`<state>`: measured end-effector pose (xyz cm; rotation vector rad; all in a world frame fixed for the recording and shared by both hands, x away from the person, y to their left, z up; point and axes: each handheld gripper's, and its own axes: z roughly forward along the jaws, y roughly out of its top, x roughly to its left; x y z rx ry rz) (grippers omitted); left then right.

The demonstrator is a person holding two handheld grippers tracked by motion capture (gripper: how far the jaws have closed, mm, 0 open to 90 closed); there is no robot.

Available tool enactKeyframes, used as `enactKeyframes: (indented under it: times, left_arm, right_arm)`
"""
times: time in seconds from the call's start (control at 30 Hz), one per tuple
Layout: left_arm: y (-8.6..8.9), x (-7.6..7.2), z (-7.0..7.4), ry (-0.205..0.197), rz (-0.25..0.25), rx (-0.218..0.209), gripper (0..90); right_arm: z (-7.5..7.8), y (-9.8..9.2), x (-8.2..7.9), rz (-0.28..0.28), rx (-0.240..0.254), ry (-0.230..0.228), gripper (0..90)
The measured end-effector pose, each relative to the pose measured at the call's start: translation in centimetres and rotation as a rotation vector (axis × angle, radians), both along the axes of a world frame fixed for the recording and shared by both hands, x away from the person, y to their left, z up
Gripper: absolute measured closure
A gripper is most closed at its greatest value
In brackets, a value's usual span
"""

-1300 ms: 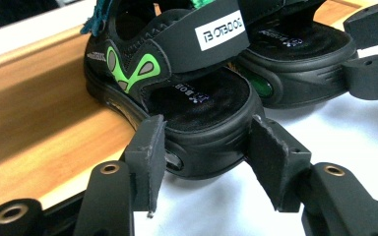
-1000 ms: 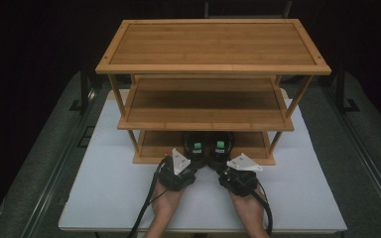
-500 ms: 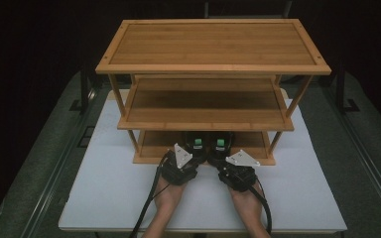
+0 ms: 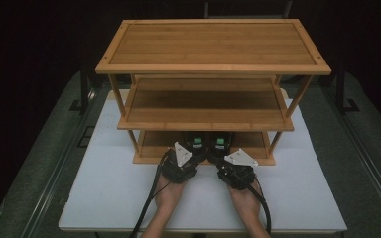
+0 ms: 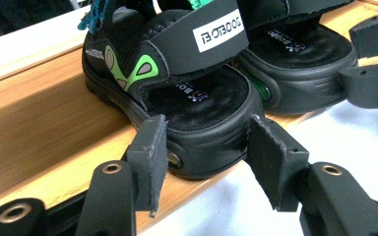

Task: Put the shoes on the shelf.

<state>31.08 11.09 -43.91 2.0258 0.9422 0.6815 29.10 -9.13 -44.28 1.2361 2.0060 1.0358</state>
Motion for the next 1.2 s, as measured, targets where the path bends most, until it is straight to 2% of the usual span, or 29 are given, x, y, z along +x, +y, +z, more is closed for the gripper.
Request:
enactKeyframes:
  times: [0.03,0.13,0.27,0.37,0.43,0.57,0.73,0.9,1.2]
  left_arm:
    - [0.1,-0.1,0.1,-0.004,0.002,0.003,51.0]
    - [0.4,-0.5,0.4,0.003,-0.007,-0.003,49.6]
    - [0.9,-0.9,0.6,0.009,-0.019,-0.015,48.7]
    - [1.3,-1.1,0.7,0.029,-0.027,-0.038,48.2]
    - [1.4,-1.3,0.8,0.029,-0.033,-0.036,47.9]
    - [1.7,-1.7,1.0,0.038,-0.048,-0.043,47.0]
    - [2.4,-2.1,1.3,0.048,-0.056,-0.047,46.2]
    - [2.8,-2.9,1.5,0.057,-0.07,-0.075,46.1]
    - [3.5,-3.7,2.0,0.064,-0.093,-0.07,44.2]
  right_arm:
    - [0.1,-0.1,-0.1,-0.001,-0.002,-0.006,53.2]
    - [0.5,-0.7,-0.4,0.012,0.032,0.002,51.3]
    - [0.9,-1.4,-0.9,0.026,0.041,0.01,49.4]
    - [1.1,-2.0,-1.3,0.041,0.056,0.014,48.4]
    - [1.2,-2.2,-1.5,0.049,0.061,0.023,47.8]
    - [1.1,-2.6,-1.8,0.072,0.057,0.039,46.8]
    - [1.3,-3.2,-2.3,0.084,0.078,0.051,45.7]
    - [1.3,-3.6,-2.6,0.105,0.086,0.067,44.0]
    - [1.3,-4.5,-3.3,0.137,0.094,0.098,41.1]
